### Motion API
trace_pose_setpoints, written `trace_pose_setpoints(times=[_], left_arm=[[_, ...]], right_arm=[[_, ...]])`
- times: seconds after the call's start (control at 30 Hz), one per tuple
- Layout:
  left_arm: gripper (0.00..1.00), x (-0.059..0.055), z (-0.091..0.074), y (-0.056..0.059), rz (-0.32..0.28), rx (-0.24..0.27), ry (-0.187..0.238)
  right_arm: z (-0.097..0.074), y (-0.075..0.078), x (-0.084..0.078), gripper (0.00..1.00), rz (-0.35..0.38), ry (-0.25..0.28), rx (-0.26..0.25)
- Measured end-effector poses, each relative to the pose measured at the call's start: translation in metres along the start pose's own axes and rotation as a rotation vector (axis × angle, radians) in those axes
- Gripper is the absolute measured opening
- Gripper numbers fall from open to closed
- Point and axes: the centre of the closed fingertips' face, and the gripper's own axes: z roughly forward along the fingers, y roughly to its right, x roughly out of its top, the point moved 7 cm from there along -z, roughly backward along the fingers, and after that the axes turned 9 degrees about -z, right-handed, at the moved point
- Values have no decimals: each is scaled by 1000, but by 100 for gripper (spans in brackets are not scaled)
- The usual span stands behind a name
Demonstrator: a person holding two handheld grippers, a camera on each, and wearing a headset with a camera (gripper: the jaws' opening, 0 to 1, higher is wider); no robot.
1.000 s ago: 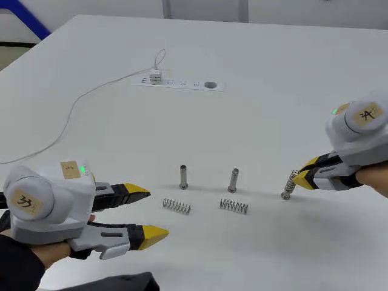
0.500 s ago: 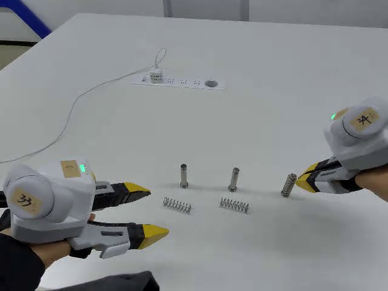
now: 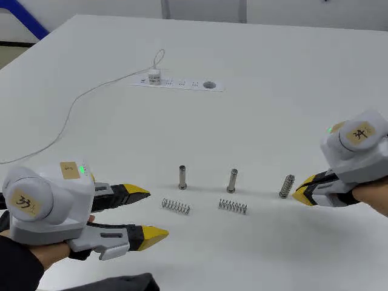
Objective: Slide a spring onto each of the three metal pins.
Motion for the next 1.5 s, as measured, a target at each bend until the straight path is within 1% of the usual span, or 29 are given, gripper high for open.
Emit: trace_pose_setpoints(times=[0.13,0.33,0.73,0.9,1.1,1.37,1.5], left_arm=[[47,0,0,0,1,-3,0],[46,1,0,1,3,-3,3],[47,1,-1,0,6,2,1],[47,1,0,0,6,3,-3],[47,0,0,0,5,5,-8],[46,-1,0,0,2,7,-11],[46,-1,0,-1,0,8,-12]], right_arm=[[5,-9,2,6,-10,-2,20],[14,-20,10,7,-45,0,57],[29,-33,34,10,-131,34,113],[36,-39,41,11,-165,51,135],[45,-41,46,13,-184,60,155],[56,-41,48,15,-197,61,173],[62,-42,46,15,-198,54,182]])
